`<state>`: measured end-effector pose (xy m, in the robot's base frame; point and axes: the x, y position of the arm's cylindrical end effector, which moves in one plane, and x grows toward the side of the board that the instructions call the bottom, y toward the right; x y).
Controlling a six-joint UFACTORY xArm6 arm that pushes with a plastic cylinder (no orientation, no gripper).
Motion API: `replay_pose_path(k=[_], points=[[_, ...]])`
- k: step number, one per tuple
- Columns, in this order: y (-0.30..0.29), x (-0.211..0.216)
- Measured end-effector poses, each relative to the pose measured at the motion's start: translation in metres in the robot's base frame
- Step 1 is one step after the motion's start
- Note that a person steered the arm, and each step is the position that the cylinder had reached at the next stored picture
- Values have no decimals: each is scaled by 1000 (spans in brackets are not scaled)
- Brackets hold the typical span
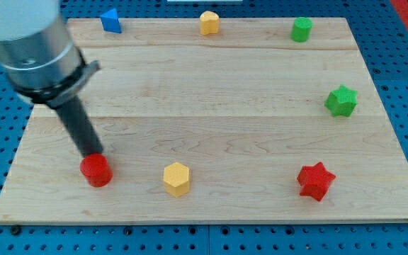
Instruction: Move red circle at bottom left corner of the board
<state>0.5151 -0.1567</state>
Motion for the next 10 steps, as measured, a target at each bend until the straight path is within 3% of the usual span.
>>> replay_pose_path(k=[3, 4, 6, 7, 10], points=[[66, 46], [43, 56], [-31, 25], [-14, -1], [-77, 1]])
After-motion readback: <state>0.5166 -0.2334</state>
